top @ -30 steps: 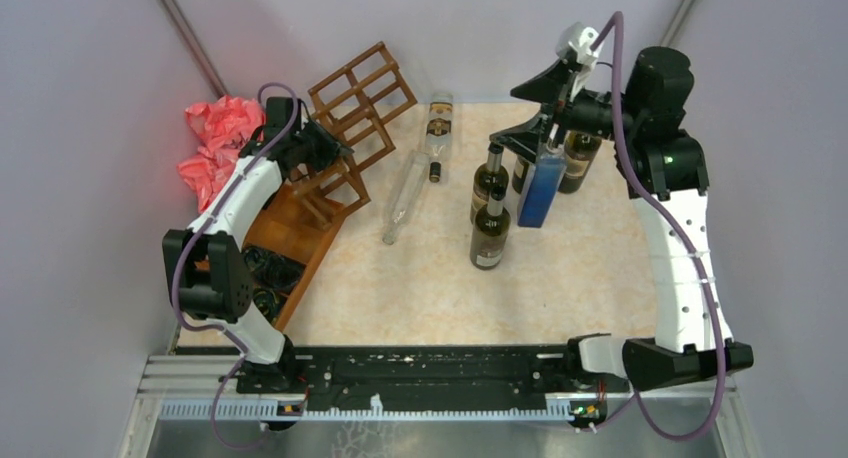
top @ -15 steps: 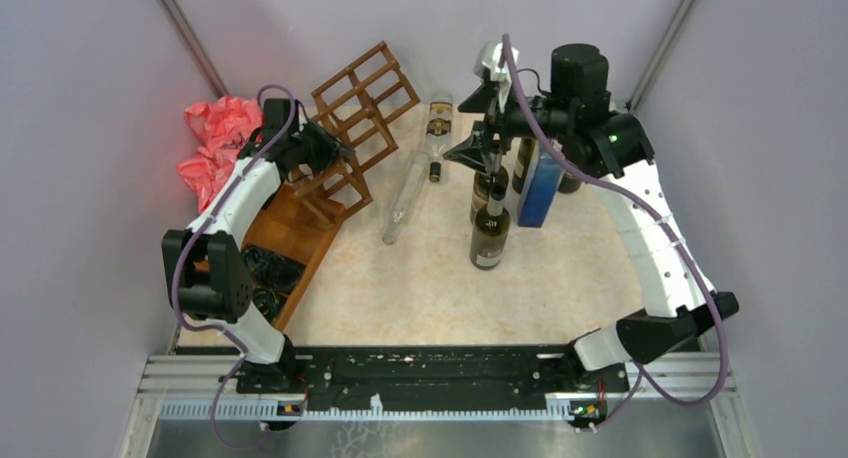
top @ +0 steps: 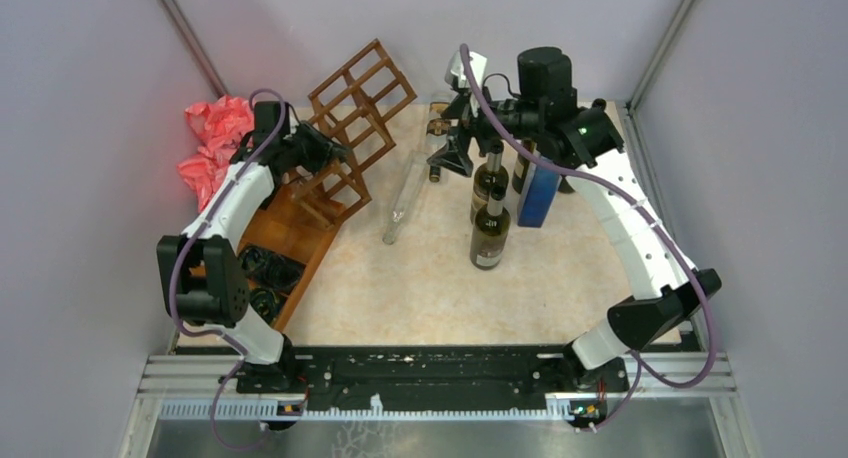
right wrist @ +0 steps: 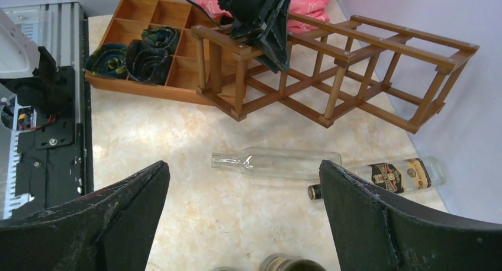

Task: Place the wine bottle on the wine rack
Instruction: Adjust the wine rack at the center of the board.

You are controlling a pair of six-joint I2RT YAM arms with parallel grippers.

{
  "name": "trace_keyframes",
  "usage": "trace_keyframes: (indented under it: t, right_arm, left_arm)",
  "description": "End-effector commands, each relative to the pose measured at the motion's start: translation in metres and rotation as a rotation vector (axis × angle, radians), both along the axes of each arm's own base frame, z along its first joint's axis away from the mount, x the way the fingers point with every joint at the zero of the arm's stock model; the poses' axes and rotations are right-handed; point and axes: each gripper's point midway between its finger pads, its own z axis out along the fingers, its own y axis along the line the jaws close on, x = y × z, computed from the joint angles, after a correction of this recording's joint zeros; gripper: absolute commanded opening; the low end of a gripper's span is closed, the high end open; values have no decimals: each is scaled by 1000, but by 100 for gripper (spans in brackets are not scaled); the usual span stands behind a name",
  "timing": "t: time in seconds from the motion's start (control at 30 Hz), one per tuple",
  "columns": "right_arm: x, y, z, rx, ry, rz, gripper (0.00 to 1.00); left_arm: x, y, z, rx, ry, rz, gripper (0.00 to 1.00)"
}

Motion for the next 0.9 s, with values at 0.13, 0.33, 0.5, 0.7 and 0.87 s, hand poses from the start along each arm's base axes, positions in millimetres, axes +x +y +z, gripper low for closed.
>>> trace_keyframes:
  t: [0.13,0.33,0.5,0.7,0.87]
  right_arm:
    - [5,20,18,24,-77,18,95]
    - [10,35,10,22,-68,26,95]
    - [22,49,0,17,-55,0,94]
    - [55,68,-30,-15,-50,-92,92]
    - [93,86,-49,-44,-73,-180,88]
  left_arm:
    - [15,-4,104,-138,-330,-40,0]
    - [13,-2,109,-183,-336,-46,0]
    - [13,-1,110,-211,-331,-54,0]
    - [9,-4,112,-248,-331,-79,0]
    - [2,-7,114,-271,-326,-106,0]
